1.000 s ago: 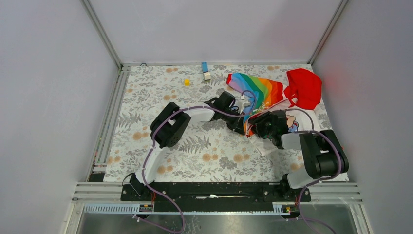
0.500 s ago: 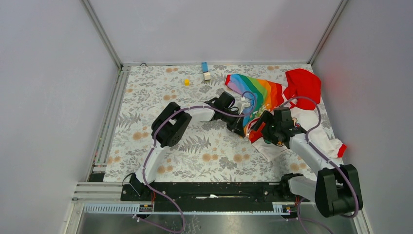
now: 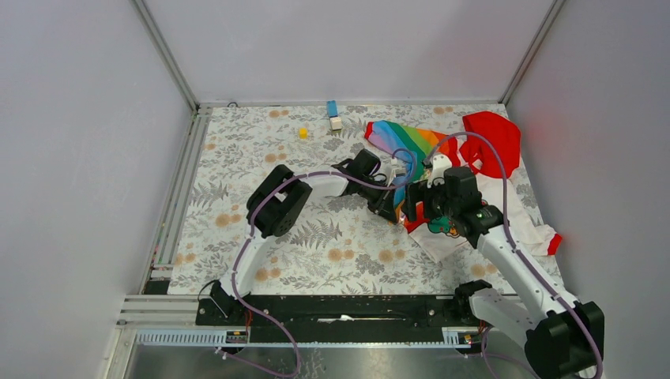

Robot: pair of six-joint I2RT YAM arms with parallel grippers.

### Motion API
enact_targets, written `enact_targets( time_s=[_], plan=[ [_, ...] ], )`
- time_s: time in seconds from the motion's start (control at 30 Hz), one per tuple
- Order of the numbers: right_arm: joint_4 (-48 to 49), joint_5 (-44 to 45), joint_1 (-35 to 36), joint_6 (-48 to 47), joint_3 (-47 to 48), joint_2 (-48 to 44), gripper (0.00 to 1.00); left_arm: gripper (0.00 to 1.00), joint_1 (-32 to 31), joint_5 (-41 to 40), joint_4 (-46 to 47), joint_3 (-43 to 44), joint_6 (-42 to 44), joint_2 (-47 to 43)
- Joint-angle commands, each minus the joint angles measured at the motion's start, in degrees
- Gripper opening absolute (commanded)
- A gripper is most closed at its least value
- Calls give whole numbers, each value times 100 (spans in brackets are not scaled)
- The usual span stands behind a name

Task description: Zip up the jacket

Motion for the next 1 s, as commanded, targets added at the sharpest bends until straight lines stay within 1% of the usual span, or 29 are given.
enact_targets(
  time_s=[0.0,0.07,0.1,0.17,0.2,0.23,0.27,0.33,0.37,0.4,0.47,0.53,0.67,0.83,0.97],
  plan=[
    [-313,-467,126,-1487,498,264,89,0,73,255,75,38,62,160],
    [-406,-602,267,-1638,423,259,72,0,110,297,109,38,18,192],
    [-441,-481,314,-1737,336,241,65,0,125,293,116,37,-8,205],
    [-415,11,350,-1716,166,241,58,0,125,291,123,53,-23,209],
    [-311,131,361,-1516,140,231,54,0,126,291,133,50,-30,214],
    [-72,253,362,-955,131,207,55,0,123,291,131,50,-34,211],
    [157,603,362,-97,136,190,59,0,123,291,133,42,-34,202],
    [372,732,362,1396,157,210,63,0,124,283,140,41,-34,213],
    [353,830,362,2071,130,239,60,0,123,283,142,45,-47,221],
    [344,726,362,2452,69,282,55,0,123,278,145,60,-63,231],
    [507,362,362,2740,-85,333,49,0,125,253,142,52,-70,233],
    [536,517,362,3275,-216,361,45,0,123,235,139,47,-70,212],
    [787,763,362,3893,-491,494,36,0,129,214,146,19,-67,191],
    [831,841,322,4010,-645,936,37,0,123,221,154,15,-61,198],
    [1044,568,280,4054,-719,1258,41,0,117,225,155,18,-69,187]
  ],
)
